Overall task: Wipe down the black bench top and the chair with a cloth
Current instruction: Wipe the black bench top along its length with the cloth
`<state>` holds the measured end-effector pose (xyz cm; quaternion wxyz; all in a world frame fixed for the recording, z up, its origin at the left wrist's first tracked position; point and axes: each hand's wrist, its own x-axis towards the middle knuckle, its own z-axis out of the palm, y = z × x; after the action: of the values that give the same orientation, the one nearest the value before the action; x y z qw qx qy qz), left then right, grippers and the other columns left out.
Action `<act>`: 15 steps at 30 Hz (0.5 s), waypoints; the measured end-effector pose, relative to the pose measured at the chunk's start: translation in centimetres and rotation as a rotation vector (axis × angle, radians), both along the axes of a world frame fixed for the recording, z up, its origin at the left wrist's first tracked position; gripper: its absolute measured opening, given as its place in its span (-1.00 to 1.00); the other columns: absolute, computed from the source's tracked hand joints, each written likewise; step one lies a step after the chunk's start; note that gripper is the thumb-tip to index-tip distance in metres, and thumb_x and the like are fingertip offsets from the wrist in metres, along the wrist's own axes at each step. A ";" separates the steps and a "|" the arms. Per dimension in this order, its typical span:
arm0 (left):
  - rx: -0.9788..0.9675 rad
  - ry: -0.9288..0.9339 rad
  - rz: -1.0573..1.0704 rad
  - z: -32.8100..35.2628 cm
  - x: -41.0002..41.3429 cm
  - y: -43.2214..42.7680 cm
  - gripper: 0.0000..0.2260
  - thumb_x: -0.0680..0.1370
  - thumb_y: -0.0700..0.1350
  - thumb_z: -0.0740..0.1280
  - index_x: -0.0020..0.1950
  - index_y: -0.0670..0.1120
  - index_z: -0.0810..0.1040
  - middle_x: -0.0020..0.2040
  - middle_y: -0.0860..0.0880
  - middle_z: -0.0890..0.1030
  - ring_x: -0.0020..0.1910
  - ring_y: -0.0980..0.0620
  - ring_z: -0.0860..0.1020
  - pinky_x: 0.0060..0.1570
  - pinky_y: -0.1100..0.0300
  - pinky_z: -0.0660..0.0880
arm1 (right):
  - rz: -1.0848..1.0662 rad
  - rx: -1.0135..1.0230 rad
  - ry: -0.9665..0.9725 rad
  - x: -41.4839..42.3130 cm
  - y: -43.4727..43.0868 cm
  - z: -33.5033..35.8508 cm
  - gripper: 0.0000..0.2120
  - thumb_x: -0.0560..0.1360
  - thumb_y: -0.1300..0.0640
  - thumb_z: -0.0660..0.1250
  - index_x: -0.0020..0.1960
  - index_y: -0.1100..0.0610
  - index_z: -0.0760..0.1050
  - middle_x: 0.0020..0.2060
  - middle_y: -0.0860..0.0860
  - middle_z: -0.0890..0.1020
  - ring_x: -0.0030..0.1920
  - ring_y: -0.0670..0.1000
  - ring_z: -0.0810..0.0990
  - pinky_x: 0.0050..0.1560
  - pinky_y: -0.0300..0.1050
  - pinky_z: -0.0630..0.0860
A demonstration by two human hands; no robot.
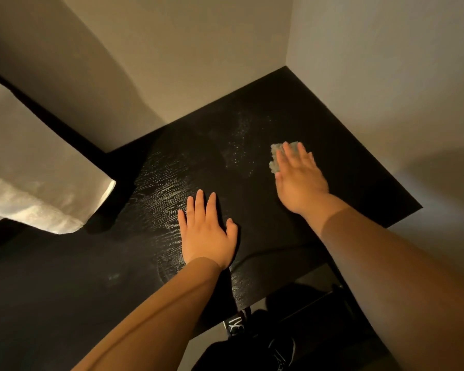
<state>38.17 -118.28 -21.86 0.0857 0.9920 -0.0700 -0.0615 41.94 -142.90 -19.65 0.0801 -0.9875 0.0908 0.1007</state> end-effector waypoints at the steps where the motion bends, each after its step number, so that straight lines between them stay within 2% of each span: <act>1: -0.001 0.000 0.002 0.0 0.0 0.0 -0.31 0.60 0.24 0.03 0.72 0.03 0.10 0.74 -0.05 0.01 0.72 -0.09 -0.10 0.67 -0.17 -0.14 | 0.009 0.015 -0.004 0.0 1.3 0.1 -0.40 0.73 -0.03 -0.06 0.70 0.06 -0.15 0.69 0.04 -0.14 0.67 0.17 -0.21 0.62 0.13 -0.21; 6: -0.021 -0.015 0.003 0.0 -0.1 0.0 -0.31 0.60 0.22 0.08 0.72 0.01 0.14 0.74 -0.06 0.03 0.72 -0.09 -0.08 0.67 -0.16 -0.13 | 0.441 0.107 -0.063 -2.7 7.4 -0.8 -0.42 0.72 0.00 0.03 0.69 0.08 0.00 0.69 0.02 -0.04 0.68 0.13 -0.18 0.65 0.09 -0.19; 9: -0.018 -0.009 0.003 0.1 -0.1 0.0 -0.30 0.60 0.23 0.06 0.72 0.01 0.14 0.74 -0.05 0.03 0.72 -0.09 -0.09 0.67 -0.16 -0.13 | 0.552 0.109 -0.029 -2.0 5.7 -0.9 -0.43 0.73 0.00 0.00 0.70 0.05 -0.05 0.69 -0.02 -0.10 0.67 0.09 -0.21 0.65 0.06 -0.19; 11: -0.023 -0.014 0.009 0.2 0.0 0.0 -0.30 0.59 0.24 0.05 0.71 0.02 0.15 0.74 -0.06 0.05 0.72 -0.09 -0.07 0.67 -0.16 -0.12 | 0.453 0.054 -0.029 -0.1 3.2 -0.8 -0.41 0.73 0.02 0.02 0.70 0.05 -0.09 0.69 0.00 -0.11 0.67 0.12 -0.19 0.62 0.07 -0.20; 15: -0.028 -0.010 0.016 0.2 -0.1 -0.1 -0.30 0.58 0.24 0.05 0.71 0.02 0.16 0.74 -0.05 0.06 0.72 -0.09 -0.06 0.67 -0.16 -0.12 | 0.080 -0.010 0.024 2.6 -0.4 -0.1 -0.39 0.72 0.00 -0.01 0.70 0.03 -0.16 0.69 0.01 -0.15 0.67 0.14 -0.20 0.59 0.08 -0.22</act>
<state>38.05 -118.37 -21.63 0.0995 0.9915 -0.0631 -0.0549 44.52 -143.30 -19.71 0.0699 -0.9895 0.0528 0.1154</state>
